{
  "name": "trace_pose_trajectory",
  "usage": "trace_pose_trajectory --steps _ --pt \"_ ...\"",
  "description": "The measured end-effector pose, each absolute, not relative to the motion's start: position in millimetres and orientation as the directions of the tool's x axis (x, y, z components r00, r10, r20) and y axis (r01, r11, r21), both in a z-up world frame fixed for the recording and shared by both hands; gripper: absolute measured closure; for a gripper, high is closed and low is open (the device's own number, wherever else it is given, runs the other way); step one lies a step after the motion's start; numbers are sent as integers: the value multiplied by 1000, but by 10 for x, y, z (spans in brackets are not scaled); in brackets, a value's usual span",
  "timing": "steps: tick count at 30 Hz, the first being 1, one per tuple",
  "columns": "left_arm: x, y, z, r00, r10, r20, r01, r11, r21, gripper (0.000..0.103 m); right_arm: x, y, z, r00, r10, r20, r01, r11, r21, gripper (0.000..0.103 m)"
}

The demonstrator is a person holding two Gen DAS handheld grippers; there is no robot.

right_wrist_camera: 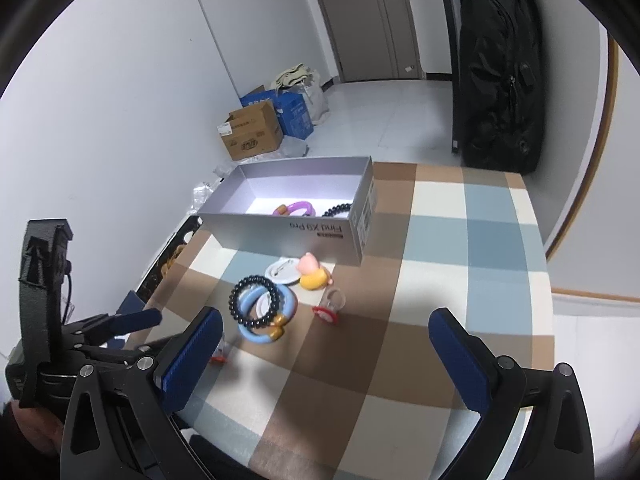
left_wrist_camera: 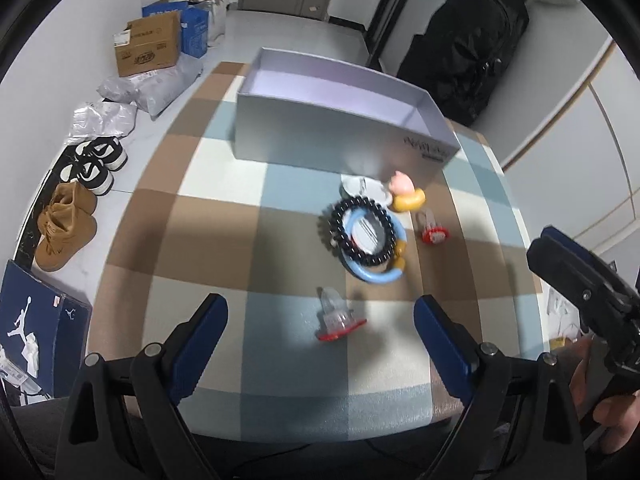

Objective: Organize jewelry
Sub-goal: 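Lift both grippers out of the box back over the mat, then close the left gripper on the clear pacifier with red base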

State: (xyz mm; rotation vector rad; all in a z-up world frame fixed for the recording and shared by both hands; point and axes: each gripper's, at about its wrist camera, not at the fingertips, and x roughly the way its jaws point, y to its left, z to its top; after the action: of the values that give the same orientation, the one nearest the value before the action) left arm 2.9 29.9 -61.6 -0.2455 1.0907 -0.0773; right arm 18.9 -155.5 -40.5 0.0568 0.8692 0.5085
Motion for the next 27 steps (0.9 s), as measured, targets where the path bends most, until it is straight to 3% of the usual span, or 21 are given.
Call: trace_pose_trajectory --steps 4,11,16,20,22,24,27 --pt "5 246 -627 455 -180 -872 -33 975 -219 14 167 -1518 -393 537 439 -720 -420 880 224 0" --pt "49 311 -733 437 -186 -880 -59 970 -235 38 188 -1527 -415 528 435 -730 -410 883 229 0" --pt "60 259 -708 444 -205 -872 -18 971 -237 45 204 -1544 -411 528 434 -730 -408 884 230 0" --pt "73 204 -751 427 -195 -883 2 977 -215 56 228 -1553 -433 520 433 -736 -400 885 238 0" --pt "76 191 -750 427 -189 -884 10 979 -204 67 239 -1567 -444 517 432 -739 -394 887 243 0" --pt "78 196 -749 420 -191 -887 15 979 -204 85 249 -1578 -450 515 431 -741 -388 888 247 0" --pt "77 229 -748 413 -203 -888 7 976 -220 86 268 -1595 -465 510 430 -745 -378 890 256 0"
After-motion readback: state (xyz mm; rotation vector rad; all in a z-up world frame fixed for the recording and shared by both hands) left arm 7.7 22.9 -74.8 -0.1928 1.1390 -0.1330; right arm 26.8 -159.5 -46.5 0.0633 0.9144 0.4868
